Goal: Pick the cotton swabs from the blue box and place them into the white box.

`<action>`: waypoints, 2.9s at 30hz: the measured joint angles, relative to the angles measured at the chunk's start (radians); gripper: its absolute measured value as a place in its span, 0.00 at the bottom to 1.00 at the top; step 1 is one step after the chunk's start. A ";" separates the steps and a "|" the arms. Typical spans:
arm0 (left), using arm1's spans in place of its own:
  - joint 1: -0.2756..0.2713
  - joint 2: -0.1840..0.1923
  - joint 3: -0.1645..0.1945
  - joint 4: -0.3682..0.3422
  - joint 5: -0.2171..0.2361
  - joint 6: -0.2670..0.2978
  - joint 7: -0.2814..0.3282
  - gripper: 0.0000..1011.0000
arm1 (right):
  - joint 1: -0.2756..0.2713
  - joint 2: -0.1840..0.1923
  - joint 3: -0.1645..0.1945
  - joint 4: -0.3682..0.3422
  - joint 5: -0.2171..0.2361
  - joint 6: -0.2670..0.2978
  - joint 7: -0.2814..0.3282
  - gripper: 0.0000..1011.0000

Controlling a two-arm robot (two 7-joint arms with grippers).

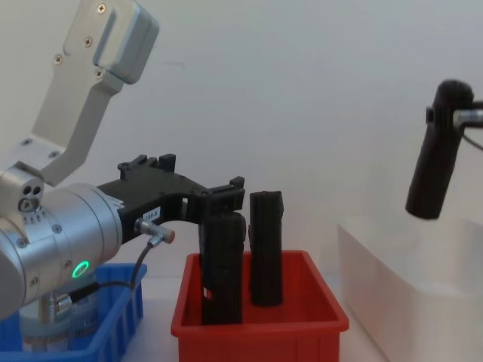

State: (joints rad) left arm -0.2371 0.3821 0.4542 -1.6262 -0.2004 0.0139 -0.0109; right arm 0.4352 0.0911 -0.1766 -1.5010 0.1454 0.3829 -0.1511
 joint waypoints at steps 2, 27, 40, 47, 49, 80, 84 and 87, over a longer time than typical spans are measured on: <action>0.000 0.000 0.000 0.000 0.000 0.000 0.000 0.99 | -0.001 -0.001 -0.002 0.020 -0.007 0.004 0.007 0.35; 0.000 0.000 0.000 0.000 0.000 0.000 0.000 0.99 | 0.000 -0.006 -0.010 0.100 -0.038 0.021 0.034 0.98; 0.000 0.000 0.000 0.000 0.000 0.000 0.000 0.99 | 0.000 -0.007 -0.012 0.109 -0.041 0.023 0.037 0.99; 0.000 0.000 0.000 0.000 0.000 0.000 0.000 0.99 | 0.000 -0.007 -0.012 0.111 -0.042 0.023 0.038 0.99; 0.000 0.000 0.000 0.000 0.000 0.000 0.000 0.99 | 0.000 -0.007 -0.012 0.111 -0.042 0.023 0.038 0.99; 0.072 0.089 -0.066 -0.096 -0.120 0.197 0.086 0.99 | 0.000 -0.007 -0.012 0.113 -0.043 0.023 0.038 0.99; 0.085 0.106 -0.078 -0.099 -0.147 0.214 0.087 0.99 | 0.000 -0.007 -0.012 0.113 -0.042 0.023 0.038 0.99; 0.092 0.116 -0.085 -0.099 -0.160 0.221 0.085 0.99 | 0.000 -0.007 -0.012 0.113 -0.043 0.023 0.038 0.99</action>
State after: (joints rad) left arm -0.1450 0.4980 0.3691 -1.7250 -0.3601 0.2349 0.0744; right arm 0.4351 0.0846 -0.1881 -1.3881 0.1029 0.4062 -0.1131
